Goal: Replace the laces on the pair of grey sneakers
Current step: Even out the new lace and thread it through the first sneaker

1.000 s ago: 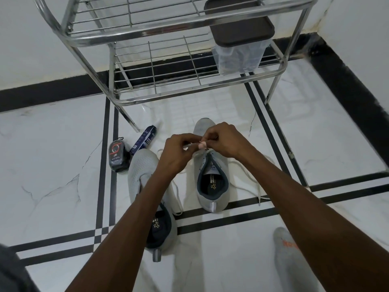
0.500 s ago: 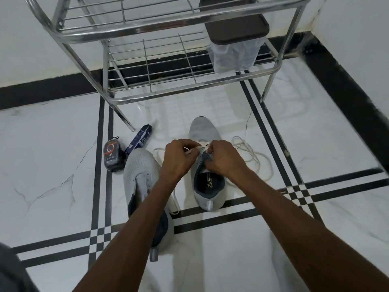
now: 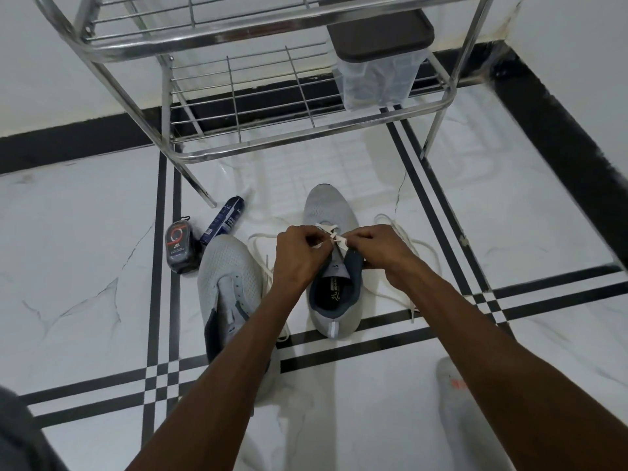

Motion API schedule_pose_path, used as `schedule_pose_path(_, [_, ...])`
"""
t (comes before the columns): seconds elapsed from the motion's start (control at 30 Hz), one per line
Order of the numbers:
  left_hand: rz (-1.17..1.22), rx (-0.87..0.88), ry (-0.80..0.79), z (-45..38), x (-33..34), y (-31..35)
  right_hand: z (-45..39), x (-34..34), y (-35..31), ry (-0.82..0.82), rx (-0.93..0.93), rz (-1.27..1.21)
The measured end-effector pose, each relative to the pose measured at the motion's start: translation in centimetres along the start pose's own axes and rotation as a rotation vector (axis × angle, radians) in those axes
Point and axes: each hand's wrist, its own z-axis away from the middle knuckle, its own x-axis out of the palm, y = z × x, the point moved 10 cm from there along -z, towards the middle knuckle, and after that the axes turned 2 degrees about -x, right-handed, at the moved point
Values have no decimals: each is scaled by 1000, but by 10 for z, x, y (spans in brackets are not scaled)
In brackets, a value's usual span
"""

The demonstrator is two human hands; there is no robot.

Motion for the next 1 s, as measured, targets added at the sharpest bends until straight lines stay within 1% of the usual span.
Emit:
schedule_pose_path(0.33, [12,-42,25,3,3,-1,-3,2,13,-19,108,-152])
schedule_pose_path(0.57, [-22,-67,-1,0,5,1,-2,4,19,-51,179,-278])
schedule_pose_path(0.8, [-50,-74,-23,-1,5,0,-4,7,25,-79,218,-306])
schedule_pose_path(1.0, [-76,-42,-31,-3,6,6,-4,7,25,-89,228,-304])
